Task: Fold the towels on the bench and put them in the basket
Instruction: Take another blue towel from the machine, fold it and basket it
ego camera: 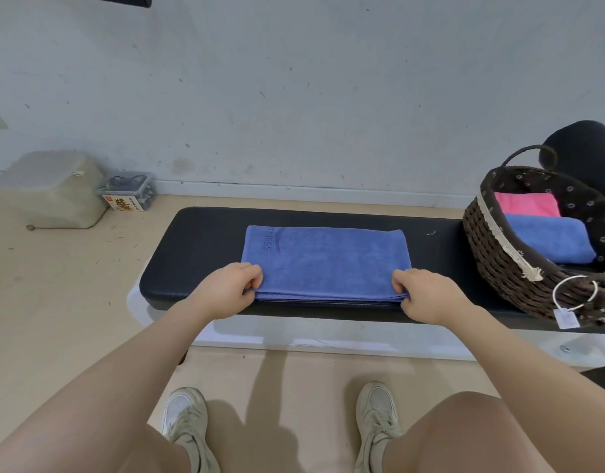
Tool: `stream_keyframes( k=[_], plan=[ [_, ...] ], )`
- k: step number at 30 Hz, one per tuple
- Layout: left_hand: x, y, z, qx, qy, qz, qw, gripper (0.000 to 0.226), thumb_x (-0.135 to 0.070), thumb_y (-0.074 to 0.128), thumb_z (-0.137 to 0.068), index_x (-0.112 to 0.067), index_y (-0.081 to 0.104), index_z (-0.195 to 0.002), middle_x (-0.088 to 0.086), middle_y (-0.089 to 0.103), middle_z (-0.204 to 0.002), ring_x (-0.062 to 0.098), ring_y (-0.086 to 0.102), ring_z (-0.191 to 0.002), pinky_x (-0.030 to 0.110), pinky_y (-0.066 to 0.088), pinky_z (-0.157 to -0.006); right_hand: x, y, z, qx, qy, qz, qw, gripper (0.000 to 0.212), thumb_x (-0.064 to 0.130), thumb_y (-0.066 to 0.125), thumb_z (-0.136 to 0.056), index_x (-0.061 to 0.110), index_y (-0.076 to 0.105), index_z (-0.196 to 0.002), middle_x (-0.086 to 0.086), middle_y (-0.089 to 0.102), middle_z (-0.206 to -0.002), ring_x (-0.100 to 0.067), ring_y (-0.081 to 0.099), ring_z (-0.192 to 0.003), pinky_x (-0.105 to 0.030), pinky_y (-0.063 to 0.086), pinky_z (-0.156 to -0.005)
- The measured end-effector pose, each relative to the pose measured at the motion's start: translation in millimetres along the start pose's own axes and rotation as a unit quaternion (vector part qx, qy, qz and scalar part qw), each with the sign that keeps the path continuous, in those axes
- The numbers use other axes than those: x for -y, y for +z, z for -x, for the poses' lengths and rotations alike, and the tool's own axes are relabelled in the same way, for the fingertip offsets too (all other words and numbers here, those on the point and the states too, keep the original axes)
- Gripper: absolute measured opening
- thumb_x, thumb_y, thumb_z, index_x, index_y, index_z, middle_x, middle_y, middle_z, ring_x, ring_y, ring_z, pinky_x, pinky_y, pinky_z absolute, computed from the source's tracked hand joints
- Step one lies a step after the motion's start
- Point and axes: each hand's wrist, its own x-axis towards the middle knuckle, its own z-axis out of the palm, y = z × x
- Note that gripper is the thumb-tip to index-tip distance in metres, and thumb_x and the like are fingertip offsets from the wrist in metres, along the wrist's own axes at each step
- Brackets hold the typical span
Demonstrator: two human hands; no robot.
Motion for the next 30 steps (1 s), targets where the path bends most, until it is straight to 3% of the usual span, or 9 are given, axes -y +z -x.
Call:
stream_keyframes(
  k=[4, 8, 12, 14, 16, 18, 22, 25, 30],
  plan=[
    [-1.8, -5.3, -1.7, 0.051, -0.005, -0.007, 0.999, 0.009, -0.020, 0.054, -0.082, -0.022, 0.050, -0.074, -0.010, 0.045, -0.074, 0.014, 0.047, -0.078, 0.028, 0.042, -0.068, -2.5, -5.2, 0.6, 0.033, -0.004, 0.016, 0.999, 0.013, 0.020, 0.050, -0.080, 0.022, 0.037, -0.076, 0.005, 0.046, -0.071, -0.018, 0.042, -0.067, -0.027, 0.032, -0.055],
    [-15.2, -17.5, -14.5, 0.029, -0.037, -0.052, 0.998, 0.040, -0.039, 0.041, -0.094, -0.019, 0.049, -0.061, -0.004, 0.047, -0.072, 0.020, 0.052, -0.072, 0.033, 0.041, -0.062, 23.8, -22.2, -7.9, -0.024, 0.056, 0.017, 0.998, 0.037, 0.043, 0.034, -0.095, 0.018, 0.046, -0.071, 0.001, 0.049, -0.073, -0.019, 0.050, -0.068, -0.028, 0.035, -0.056],
    [-29.2, -24.1, -51.9, -0.156, 0.008, -0.017, 0.988, 0.028, -0.019, 0.037, -0.097, -0.007, 0.062, -0.092, 0.006, 0.055, -0.099, 0.028, 0.053, -0.095, 0.035, 0.042, -0.075, 78.4, -26.5, -40.3, -0.177, 0.010, -0.138, 0.974, 0.036, 0.026, 0.027, -0.102, 0.011, 0.051, -0.125, -0.007, 0.049, -0.129, -0.025, 0.046, -0.120, -0.035, 0.042, -0.088],
    [-30.9, -17.0, -72.4, -0.147, 0.045, -0.051, 0.987, 0.030, -0.012, 0.039, -0.094, -0.004, 0.064, -0.107, 0.012, 0.056, -0.125, 0.032, 0.046, -0.122, 0.044, 0.039, -0.098, 101.5, -20.1, -61.3, -0.174, -0.035, -0.151, 0.972, 0.046, 0.023, 0.029, -0.102, 0.007, 0.030, -0.145, -0.009, 0.026, -0.154, -0.024, 0.022, -0.142, -0.033, 0.023, -0.114],
    [-28.7, -1.2, -85.6, -0.067, 0.035, -0.077, 0.994, 0.037, -0.016, 0.037, -0.097, -0.005, 0.051, -0.130, 0.012, 0.034, -0.150, 0.027, 0.019, -0.143, 0.041, 0.015, -0.117, 113.8, -6.7, -79.5, -0.147, -0.041, -0.133, 0.979, 0.053, 0.027, 0.027, -0.102, 0.011, 0.013, -0.150, -0.005, 0.007, -0.159, -0.020, 0.005, -0.147, -0.033, 0.006, -0.119],
    [-20.5, 14.2, -90.5, -0.012, 0.004, -0.026, 1.000, 0.048, -0.022, 0.032, -0.101, -0.011, 0.025, -0.147, 0.005, 0.012, -0.158, 0.018, 0.006, -0.147, 0.031, 0.003, -0.117, 114.9, 11.1, -93.0, -0.111, -0.029, -0.087, 0.990, 0.054, 0.033, 0.022, -0.102, 0.018, 0.006, -0.151, 0.000, -0.001, -0.160, -0.017, -0.002, -0.147, -0.038, -0.001, -0.118],
    [-6.7, 26.6, -92.0, -0.014, -0.020, 0.004, 1.000, 0.062, -0.043, 0.029, -0.099, -0.016, 0.007, -0.150, 0.001, 0.001, -0.159, 0.013, 0.001, -0.147, 0.029, 0.000, -0.117, 106.9, 24.0, -103.4, -0.077, -0.032, -0.027, 0.996, 0.056, 0.045, 0.011, -0.099, 0.027, 0.002, -0.151, 0.005, -0.003, -0.160, -0.016, -0.004, -0.147, -0.039, -0.003, -0.118],
    [-8.6, 27.9, -88.2, -0.001, -0.028, -0.047, 0.999, 0.085, -0.068, 0.003, -0.080, -0.021, 0.002, -0.150, 0.001, -0.005, -0.159, 0.018, -0.005, -0.147, 0.033, -0.003, -0.117, 95.2, 23.8, -100.8, -0.071, -0.022, -0.035, 0.997, 0.077, 0.062, -0.010, -0.080, 0.031, -0.001, -0.150, 0.006, -0.006, -0.160, -0.016, -0.006, -0.147, -0.036, -0.004, -0.118],
    [-10.0, 27.9, -82.1, -0.019, -0.074, -0.058, 0.995, 0.096, -0.073, -0.010, -0.064, -0.031, -0.002, -0.149, 0.009, -0.009, -0.158, 0.024, -0.007, -0.146, 0.036, -0.003, -0.118, 51.8, 23.9, -83.9, -0.074, 0.053, -0.041, 0.995, 0.066, 0.059, 0.010, -0.094, 0.029, -0.001, -0.151, 0.004, -0.005, -0.160, -0.015, -0.007, -0.147, -0.037, -0.003, -0.119]
  ],
)
